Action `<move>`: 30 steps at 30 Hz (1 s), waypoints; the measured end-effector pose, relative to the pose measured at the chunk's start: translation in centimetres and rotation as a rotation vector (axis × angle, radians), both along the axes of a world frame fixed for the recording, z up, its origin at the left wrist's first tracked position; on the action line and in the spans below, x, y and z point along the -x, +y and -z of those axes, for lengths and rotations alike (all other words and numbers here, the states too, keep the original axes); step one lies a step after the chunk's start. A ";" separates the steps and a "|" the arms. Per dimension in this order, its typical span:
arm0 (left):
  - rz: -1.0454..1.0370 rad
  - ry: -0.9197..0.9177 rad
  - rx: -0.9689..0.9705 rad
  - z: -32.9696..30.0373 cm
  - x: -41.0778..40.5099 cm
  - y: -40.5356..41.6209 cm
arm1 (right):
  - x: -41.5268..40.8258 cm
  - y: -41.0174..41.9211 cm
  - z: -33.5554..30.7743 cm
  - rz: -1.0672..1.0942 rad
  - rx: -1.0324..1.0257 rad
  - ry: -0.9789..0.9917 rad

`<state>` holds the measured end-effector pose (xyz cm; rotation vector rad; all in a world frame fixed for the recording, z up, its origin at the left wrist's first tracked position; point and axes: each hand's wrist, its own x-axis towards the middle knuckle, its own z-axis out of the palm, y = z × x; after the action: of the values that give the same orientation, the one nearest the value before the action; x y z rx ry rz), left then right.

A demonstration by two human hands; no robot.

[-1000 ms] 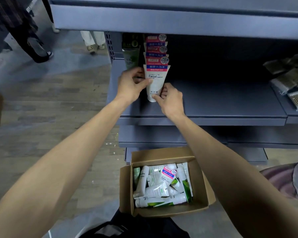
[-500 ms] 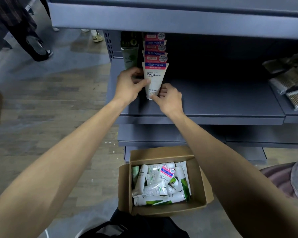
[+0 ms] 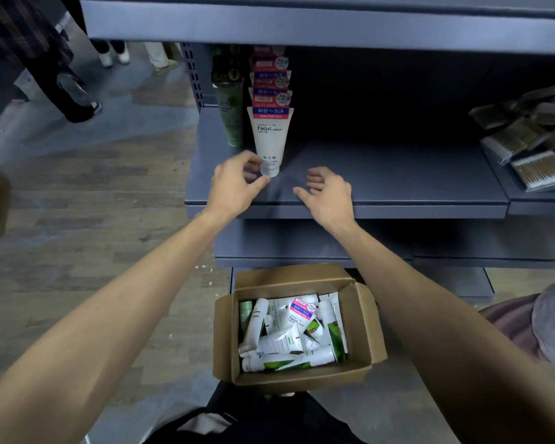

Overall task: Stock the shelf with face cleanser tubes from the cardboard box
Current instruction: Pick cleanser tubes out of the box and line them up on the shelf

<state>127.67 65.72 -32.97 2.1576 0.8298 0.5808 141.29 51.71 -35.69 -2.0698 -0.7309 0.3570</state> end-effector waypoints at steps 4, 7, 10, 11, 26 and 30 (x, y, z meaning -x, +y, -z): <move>0.027 -0.015 -0.026 -0.6 -0.4 -1.3 | 0.8 -2.5 0.7 -0.022 0.000 -0.012; 0.065 -0.014 -0.025 -0.3 -0.6 -3.1 | 2.0 -5.3 2.5 -0.047 0.020 -0.001; 0.128 -0.017 0.008 0.8 -0.6 -5.8 | 3.1 -8.4 4.6 -0.041 0.067 0.035; 0.152 -0.017 0.024 1.4 -0.6 -6.7 | 3.5 -9.4 5.3 -0.035 0.089 0.046; 0.340 0.264 0.204 12.8 1.8 -15.5 | 7.9 -18.3 14.3 -0.033 0.428 0.281; 0.356 0.463 0.260 16.6 3.4 -15.8 | 8.7 -18.8 16.3 -0.018 0.459 0.338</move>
<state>124.24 49.91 -49.62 2.1488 0.6826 -0.2061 132.61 32.93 -51.99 -2.3394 -0.4917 0.9311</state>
